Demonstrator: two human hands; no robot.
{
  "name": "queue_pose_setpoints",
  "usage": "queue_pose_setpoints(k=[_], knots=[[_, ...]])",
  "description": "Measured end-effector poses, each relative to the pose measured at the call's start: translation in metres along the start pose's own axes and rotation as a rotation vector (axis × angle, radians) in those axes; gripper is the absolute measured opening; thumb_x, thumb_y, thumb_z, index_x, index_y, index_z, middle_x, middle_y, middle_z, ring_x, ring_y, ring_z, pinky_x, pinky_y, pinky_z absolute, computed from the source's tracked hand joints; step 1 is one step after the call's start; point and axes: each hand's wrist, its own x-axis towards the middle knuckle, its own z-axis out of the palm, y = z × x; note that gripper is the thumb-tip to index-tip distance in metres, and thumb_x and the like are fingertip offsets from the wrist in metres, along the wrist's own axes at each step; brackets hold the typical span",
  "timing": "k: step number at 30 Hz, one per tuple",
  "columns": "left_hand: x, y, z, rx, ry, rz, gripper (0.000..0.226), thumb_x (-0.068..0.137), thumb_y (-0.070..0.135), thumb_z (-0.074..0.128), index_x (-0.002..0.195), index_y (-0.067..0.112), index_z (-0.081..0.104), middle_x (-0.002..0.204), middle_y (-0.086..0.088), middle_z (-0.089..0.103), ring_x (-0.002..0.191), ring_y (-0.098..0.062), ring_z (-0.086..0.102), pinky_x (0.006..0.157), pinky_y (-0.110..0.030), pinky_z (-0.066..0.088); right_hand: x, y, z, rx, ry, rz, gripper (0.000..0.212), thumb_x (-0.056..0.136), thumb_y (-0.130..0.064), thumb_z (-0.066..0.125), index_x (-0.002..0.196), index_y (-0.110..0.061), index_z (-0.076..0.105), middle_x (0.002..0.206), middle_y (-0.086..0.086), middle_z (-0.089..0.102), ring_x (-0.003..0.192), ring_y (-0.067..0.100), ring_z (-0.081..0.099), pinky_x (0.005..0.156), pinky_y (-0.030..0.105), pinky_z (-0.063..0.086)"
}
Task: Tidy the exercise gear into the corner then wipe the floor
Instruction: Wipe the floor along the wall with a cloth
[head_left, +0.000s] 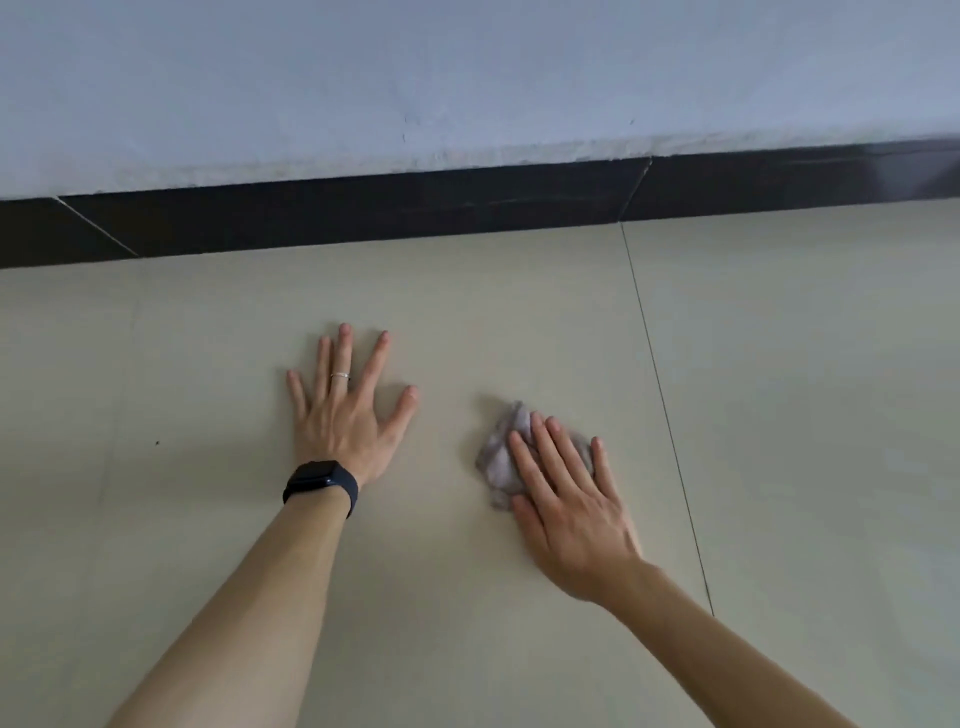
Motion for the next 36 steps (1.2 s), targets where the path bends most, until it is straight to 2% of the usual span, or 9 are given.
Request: queue_pose_setpoints(k=[4,8,13,16,20,22,27,30,36], knots=[[0.014,0.005,-0.003,-0.015,0.022,0.014,0.071,0.089,0.074,0.016,0.153,0.049,-0.002,0.165,0.006,-0.012,0.153,-0.018,-0.007,0.121,-0.056,0.002,0.059,0.066,-0.028,-0.076,-0.032,-0.005,0.061,0.104,-0.053,0.019,0.159,-0.030,0.010,0.166,-0.006,0.002,0.153,0.012,0.004,0.122,0.054,0.006],[0.013,0.005,-0.002,0.001,0.004,0.014,0.073,0.089,0.072,0.019,0.154,0.047,-0.002,0.165,0.006,-0.013,0.153,-0.018,-0.009,0.121,-0.056,0.002,0.132,0.115,-0.054,0.040,-0.054,0.501,0.064,0.103,-0.054,0.012,0.158,-0.027,-0.009,0.165,-0.003,-0.017,0.151,0.014,-0.018,0.119,0.052,-0.014],[0.019,0.001,-0.002,0.029,0.002,0.007,0.075,0.088,0.071,0.023,0.155,0.045,0.003,0.166,0.004,-0.010,0.153,-0.021,-0.004,0.120,-0.057,0.005,0.232,0.080,-0.056,0.224,0.139,0.953,0.069,0.102,-0.045,0.020,0.159,-0.013,-0.001,0.166,0.014,-0.009,0.153,0.027,-0.012,0.118,0.064,-0.004],[0.022,0.000,0.000,0.023,0.010,0.006,0.076,0.087,0.069,0.027,0.155,0.044,0.007,0.167,0.003,-0.006,0.153,-0.023,0.000,0.120,-0.059,0.008,0.249,0.006,-0.037,0.184,0.101,0.589,0.066,0.104,-0.042,0.026,0.159,-0.016,0.000,0.166,0.012,-0.006,0.153,0.025,-0.010,0.118,0.055,-0.016],[0.031,0.005,-0.003,0.023,-0.008,0.001,0.076,0.086,0.069,0.029,0.155,0.044,0.009,0.167,0.002,-0.005,0.153,-0.022,-0.001,0.120,-0.059,0.006,0.234,-0.025,-0.033,0.083,-0.078,-0.036,0.061,0.105,-0.044,0.022,0.160,-0.023,0.004,0.167,0.001,-0.006,0.153,0.016,-0.011,0.121,0.054,-0.007],[0.029,0.007,-0.004,0.024,-0.026,0.003,0.077,0.086,0.068,0.030,0.155,0.044,0.009,0.166,0.002,-0.006,0.153,-0.022,-0.002,0.120,-0.059,0.006,0.228,0.006,-0.040,0.063,-0.062,-0.001,0.060,0.106,-0.045,0.021,0.160,-0.025,0.005,0.167,-0.001,-0.002,0.153,0.013,-0.007,0.121,0.057,-0.006],[0.029,0.004,-0.006,0.003,-0.008,0.001,0.076,0.086,0.066,0.034,0.156,0.043,0.012,0.167,0.001,-0.004,0.153,-0.023,-0.002,0.120,-0.059,0.004,0.230,0.089,-0.060,0.156,0.077,0.746,0.066,0.102,-0.045,0.019,0.160,-0.018,0.001,0.167,0.009,-0.005,0.153,0.022,-0.007,0.118,0.063,-0.004],[0.032,0.003,-0.005,0.018,-0.018,-0.008,0.076,0.086,0.067,0.032,0.156,0.043,0.012,0.167,0.000,-0.004,0.153,-0.024,-0.002,0.120,-0.059,0.003,0.254,0.063,-0.056,0.202,0.141,0.882,0.067,0.102,-0.040,0.026,0.159,-0.013,0.003,0.166,0.015,-0.004,0.153,0.028,-0.006,0.117,0.064,0.002],[0.019,0.008,-0.002,0.024,-0.054,-0.006,0.075,0.089,0.068,0.031,0.156,0.042,0.009,0.167,-0.001,-0.006,0.153,-0.025,-0.004,0.119,-0.061,0.005,0.194,-0.027,-0.028,0.117,-0.085,0.084,0.060,0.105,-0.043,0.023,0.160,-0.022,0.008,0.167,0.004,0.000,0.154,0.021,-0.005,0.121,0.054,-0.007]])
